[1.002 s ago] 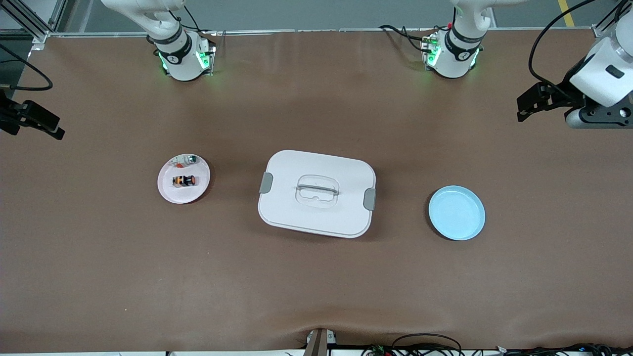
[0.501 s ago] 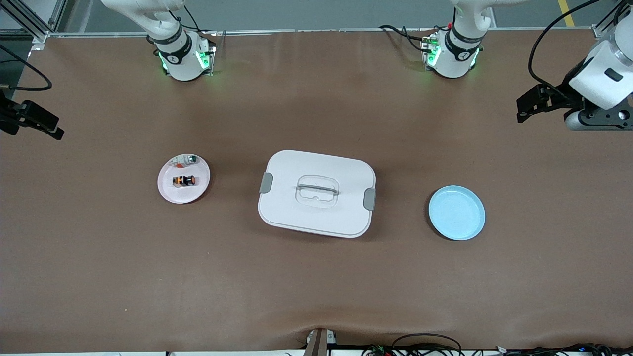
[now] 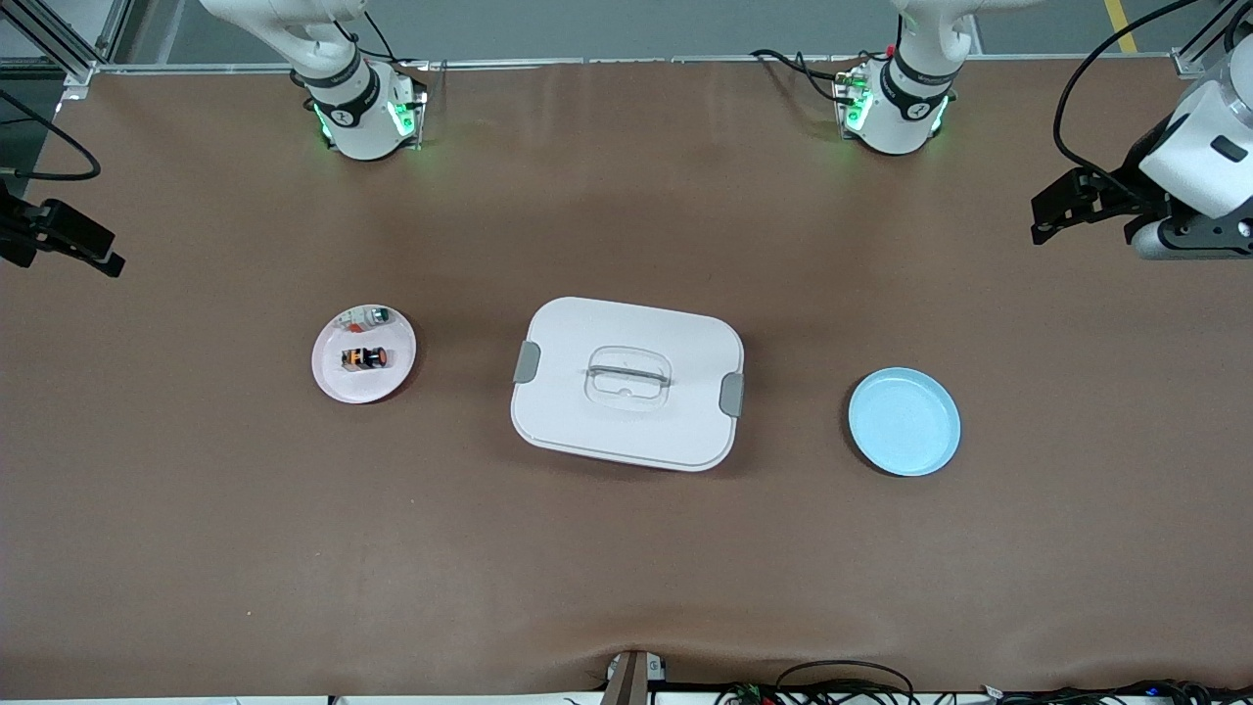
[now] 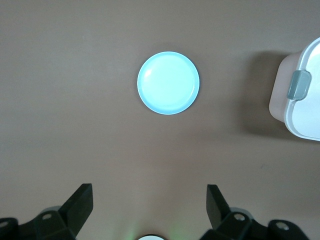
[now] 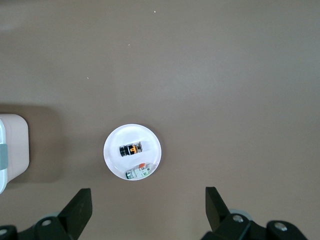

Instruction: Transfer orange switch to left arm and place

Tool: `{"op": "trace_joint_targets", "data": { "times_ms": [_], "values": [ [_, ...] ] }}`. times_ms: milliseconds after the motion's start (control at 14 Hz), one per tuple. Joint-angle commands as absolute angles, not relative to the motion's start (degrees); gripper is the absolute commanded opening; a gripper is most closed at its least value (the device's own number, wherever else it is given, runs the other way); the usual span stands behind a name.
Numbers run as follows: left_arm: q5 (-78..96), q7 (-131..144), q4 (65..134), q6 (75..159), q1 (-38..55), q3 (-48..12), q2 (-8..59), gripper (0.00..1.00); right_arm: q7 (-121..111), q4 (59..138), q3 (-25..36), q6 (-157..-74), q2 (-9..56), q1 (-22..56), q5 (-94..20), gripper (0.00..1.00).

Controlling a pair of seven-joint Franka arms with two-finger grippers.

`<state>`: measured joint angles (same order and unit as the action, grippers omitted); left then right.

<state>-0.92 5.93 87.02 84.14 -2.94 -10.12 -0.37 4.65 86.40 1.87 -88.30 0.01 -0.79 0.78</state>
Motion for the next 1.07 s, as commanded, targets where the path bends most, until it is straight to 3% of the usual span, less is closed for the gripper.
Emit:
{"op": "trace_joint_targets", "data": {
  "times_ms": [0,1002],
  "values": [
    [-1.23,5.1,87.1,84.29,-3.25,-9.93,-1.14,1.0,5.27,87.36,1.41,-88.68,-0.97,-1.41,0.62,1.0],
    [-1.23,5.01,86.75,84.37,-4.75,-9.93,-1.14,1.0,4.57,87.36,1.58,-88.86,0.88,-3.5,0.44,1.0]
  ]
}}
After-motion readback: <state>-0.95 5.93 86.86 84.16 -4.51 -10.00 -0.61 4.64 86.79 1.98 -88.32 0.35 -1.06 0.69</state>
